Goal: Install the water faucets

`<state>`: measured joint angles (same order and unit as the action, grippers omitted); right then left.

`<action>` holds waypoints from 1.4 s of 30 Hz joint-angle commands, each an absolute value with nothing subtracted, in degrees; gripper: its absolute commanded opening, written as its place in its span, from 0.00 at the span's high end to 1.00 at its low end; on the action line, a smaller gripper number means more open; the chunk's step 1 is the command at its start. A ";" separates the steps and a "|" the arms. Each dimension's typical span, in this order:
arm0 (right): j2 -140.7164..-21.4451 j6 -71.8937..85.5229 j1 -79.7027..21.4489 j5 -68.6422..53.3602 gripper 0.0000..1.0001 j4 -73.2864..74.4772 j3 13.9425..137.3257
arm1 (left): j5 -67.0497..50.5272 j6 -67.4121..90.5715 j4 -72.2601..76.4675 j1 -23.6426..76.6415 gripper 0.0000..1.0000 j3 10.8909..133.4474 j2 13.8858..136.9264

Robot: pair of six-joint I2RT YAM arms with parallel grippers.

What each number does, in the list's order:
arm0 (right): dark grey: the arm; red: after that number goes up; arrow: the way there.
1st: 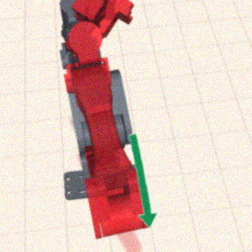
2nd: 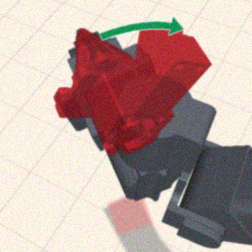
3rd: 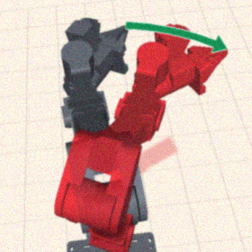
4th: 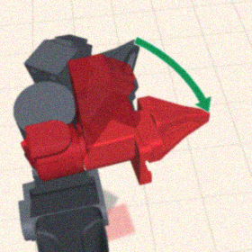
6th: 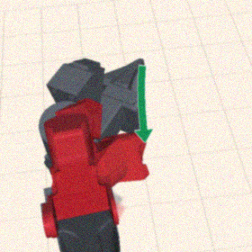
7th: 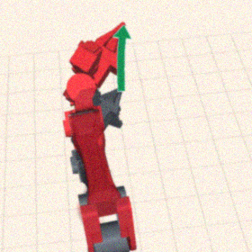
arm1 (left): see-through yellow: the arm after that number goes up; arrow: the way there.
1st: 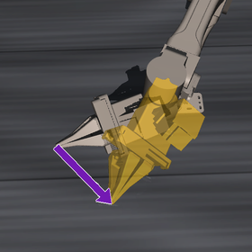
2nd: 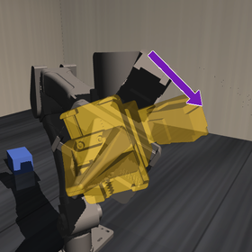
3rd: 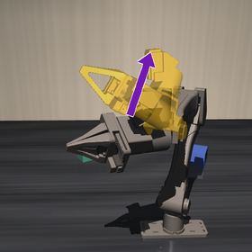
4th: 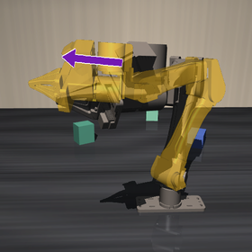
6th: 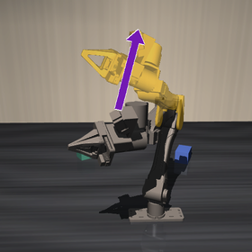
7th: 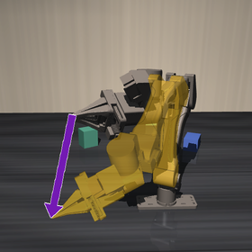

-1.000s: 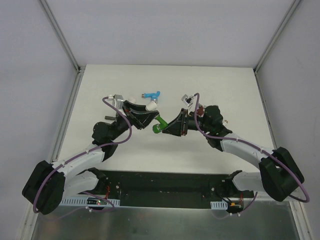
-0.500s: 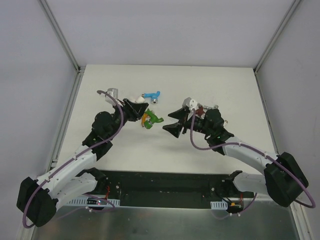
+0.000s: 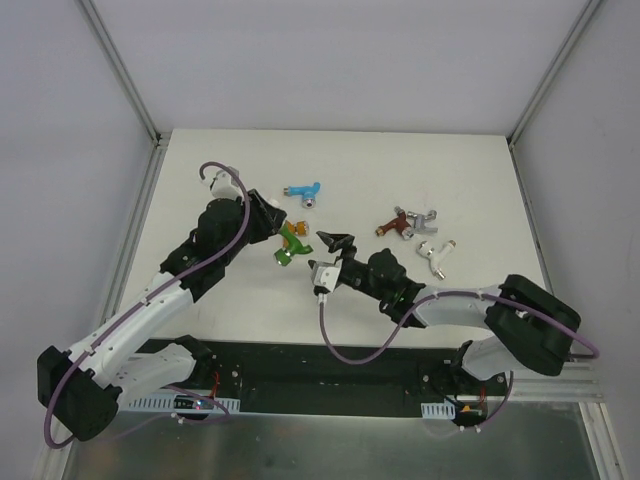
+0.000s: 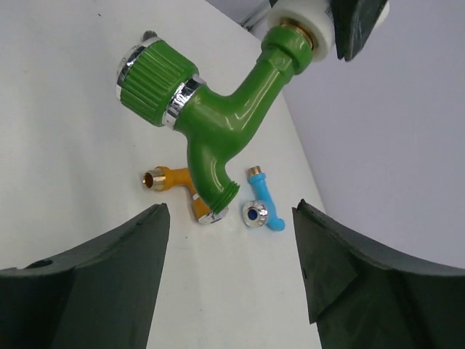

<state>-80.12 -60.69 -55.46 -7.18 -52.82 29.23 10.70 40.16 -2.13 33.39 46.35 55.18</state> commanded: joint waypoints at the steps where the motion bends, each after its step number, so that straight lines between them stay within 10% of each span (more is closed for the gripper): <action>1: -87.26 -75.84 -58.53 -0.35 0.25 -73.00 30.67 | 10.73 43.85 -3.95 33.49 1.00 49.75 55.55; 14: -97.99 -79.36 -63.72 2.64 0.27 -78.75 37.96 | 8.18 51.68 -4.66 33.49 1.00 50.80 58.44; 18: -99.05 -72.36 -63.63 3.34 0.44 -81.99 38.67 | 7.47 51.33 -4.66 33.49 1.00 50.80 58.54; 26: -95.98 -45.30 -62.58 1.50 0.98 -87.28 35.95 | 9.67 46.68 2.00 33.40 1.00 44.05 52.04; 42: -90.18 44.61 -48.26 -4.31 1.00 -87.28 35.42 | 0.19 44.74 53.77 33.40 1.00 18.72 42.36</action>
<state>-92.09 12.73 -55.42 -13.39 -74.48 34.26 9.50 48.49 36.38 32.60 20.95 43.72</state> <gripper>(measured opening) 0.362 0.416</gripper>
